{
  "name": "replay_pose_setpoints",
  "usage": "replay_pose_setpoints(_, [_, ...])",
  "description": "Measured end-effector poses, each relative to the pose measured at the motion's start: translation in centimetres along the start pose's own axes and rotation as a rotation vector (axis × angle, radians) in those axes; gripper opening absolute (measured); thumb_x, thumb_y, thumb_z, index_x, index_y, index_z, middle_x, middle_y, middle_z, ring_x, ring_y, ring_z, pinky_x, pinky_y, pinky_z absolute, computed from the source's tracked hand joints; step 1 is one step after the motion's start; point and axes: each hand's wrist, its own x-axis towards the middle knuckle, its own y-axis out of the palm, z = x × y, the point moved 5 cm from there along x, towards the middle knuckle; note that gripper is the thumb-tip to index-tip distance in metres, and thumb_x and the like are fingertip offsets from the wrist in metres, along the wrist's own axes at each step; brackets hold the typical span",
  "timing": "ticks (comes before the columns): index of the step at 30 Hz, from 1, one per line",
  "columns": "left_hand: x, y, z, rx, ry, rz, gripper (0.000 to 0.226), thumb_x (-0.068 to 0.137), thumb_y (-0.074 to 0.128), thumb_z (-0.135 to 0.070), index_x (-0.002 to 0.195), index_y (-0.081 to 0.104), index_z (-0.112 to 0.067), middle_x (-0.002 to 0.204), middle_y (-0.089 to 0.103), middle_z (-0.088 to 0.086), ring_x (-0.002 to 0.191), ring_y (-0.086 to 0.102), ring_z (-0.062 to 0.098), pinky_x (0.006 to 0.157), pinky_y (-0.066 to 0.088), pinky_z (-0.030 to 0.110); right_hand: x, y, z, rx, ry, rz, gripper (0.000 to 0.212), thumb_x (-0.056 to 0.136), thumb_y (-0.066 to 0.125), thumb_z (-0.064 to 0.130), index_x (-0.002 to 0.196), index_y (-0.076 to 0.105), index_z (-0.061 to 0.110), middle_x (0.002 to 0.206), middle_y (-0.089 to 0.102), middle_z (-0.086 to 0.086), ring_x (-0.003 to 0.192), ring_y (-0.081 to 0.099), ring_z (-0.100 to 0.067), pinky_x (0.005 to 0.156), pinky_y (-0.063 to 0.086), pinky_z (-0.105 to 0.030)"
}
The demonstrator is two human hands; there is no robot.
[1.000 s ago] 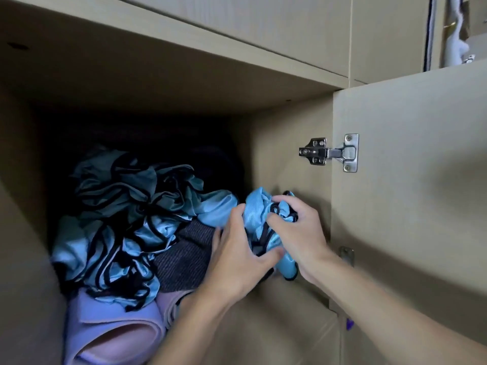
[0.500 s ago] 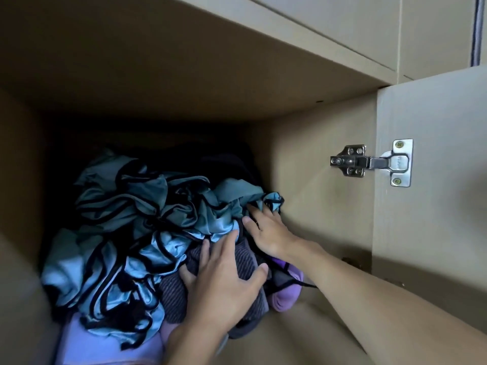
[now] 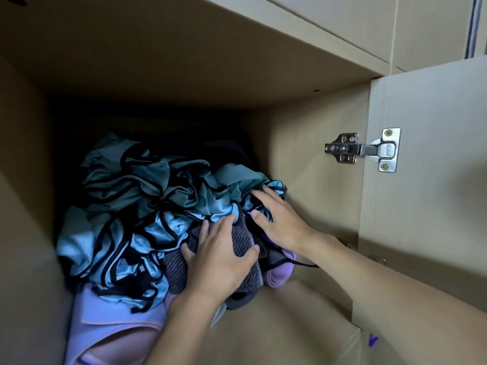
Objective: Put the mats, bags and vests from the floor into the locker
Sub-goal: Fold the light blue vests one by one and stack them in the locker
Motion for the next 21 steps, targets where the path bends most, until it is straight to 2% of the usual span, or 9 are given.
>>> replay_pose_setpoints(3, [-0.3,-0.5,-0.5,-0.011,0.008,0.009,0.066,0.088,0.056,-0.057,0.145,0.030,-0.039,0.153,0.029,-0.018,0.149,0.014,0.015,0.117,0.009,0.062,-1.8,-0.9,0.4,-0.028,0.005,0.011,0.055,0.099,0.046,0.042,0.151,0.028,0.038,0.163,0.009,0.012,0.151,0.008,-0.021,0.119,0.020,-0.052])
replay_pose_setpoints(6, [-1.0,-0.8,-1.1,-0.028,0.010,0.024,0.060,0.087,0.057,-0.055,0.141,0.036,-0.038,0.147,0.034,-0.013,0.144,0.024,0.017,0.116,0.014,0.062,-4.4,-2.5,1.5,-0.019,-0.031,-0.021,0.051,0.101,0.047,0.034,0.150,0.033,0.029,0.162,0.016,0.007,0.151,0.010,-0.018,0.122,0.013,-0.041])
replay_pose_setpoints(10, [-2.9,-1.2,-2.6,-0.007,0.036,0.002,0.048,0.086,0.059,-0.050,0.131,0.049,-0.035,0.135,0.044,-0.006,0.133,0.037,0.023,0.107,0.031,0.052,-9.3,-4.7,2.8,0.026,-0.020,-0.074,0.046,0.100,0.050,0.026,0.145,0.044,0.021,0.154,0.036,0.005,0.144,0.028,-0.012,0.120,0.019,-0.030])
replay_pose_setpoints(12, [-4.1,-0.9,-3.4,-0.026,0.074,0.021,0.040,0.086,0.062,-0.045,0.124,0.056,-0.032,0.126,0.053,-0.003,0.123,0.047,0.024,0.102,0.038,0.046,-12.7,-5.3,2.9,0.006,0.006,-0.079,0.041,0.099,0.052,0.023,0.139,0.050,0.017,0.140,0.050,0.004,0.133,0.042,-0.012,0.110,0.028,-0.019])
replay_pose_setpoints(14, [-5.7,-0.1,-4.3,-0.184,0.136,0.105,0.025,0.085,0.068,-0.034,0.108,0.064,-0.026,0.103,0.065,0.000,0.101,0.060,0.022,0.092,0.047,0.037,-16.8,-5.7,2.6,0.006,0.071,-0.055,0.035,0.098,0.053,0.021,0.133,0.056,0.015,0.127,0.056,0.005,0.121,0.050,-0.012,0.093,0.033,-0.008])
replay_pose_setpoints(16, [-8.0,1.3,-5.3,-0.287,0.187,0.225,0.008,0.085,0.069,-0.024,0.091,0.066,-0.022,0.080,0.066,-0.001,0.073,0.060,0.016,0.076,0.047,0.027,-21.1,-5.7,1.9,0.013,0.153,-0.026,0.031,0.098,0.055,0.020,0.127,0.061,0.012,0.121,0.060,0.003,0.114,0.056,-0.014,0.090,0.039,-0.013])
replay_pose_setpoints(17, [-9.3,2.1,-5.7,-0.275,0.214,0.285,0.005,0.086,0.069,-0.022,0.089,0.066,-0.021,0.076,0.065,-0.003,0.067,0.056,0.013,0.071,0.045,0.022,-23.3,-5.6,1.4,0.007,0.205,-0.012,0.031,0.097,0.055,0.020,0.127,0.061,0.012,0.120,0.061,0.000,0.112,0.058,-0.017,0.094,0.042,-0.020])
replay_pose_setpoints(19, [-12.3,4.2,-6.4,-0.218,0.283,0.405,0.004,0.087,0.066,-0.019,0.090,0.065,-0.021,0.075,0.063,-0.007,0.065,0.055,0.008,0.062,0.041,0.011,-27.9,-5.4,0.4,0.010,0.312,0.011,0.031,0.098,0.054,0.020,0.127,0.061,0.012,0.122,0.062,-0.005,0.113,0.058,-0.019,0.099,0.043,-0.029])
replay_pose_setpoints(21, [-15.6,6.3,-6.7,-0.203,0.339,0.523,0.006,0.087,0.066,-0.017,0.087,0.064,-0.022,0.074,0.061,-0.008,0.064,0.055,0.010,0.064,0.043,0.014,-32.3,-5.1,-0.3,0.025,0.401,0.043,0.031,0.099,0.052,0.018,0.128,0.060,0.009,0.124,0.063,-0.006,0.113,0.057,-0.018,0.095,0.043,-0.024])
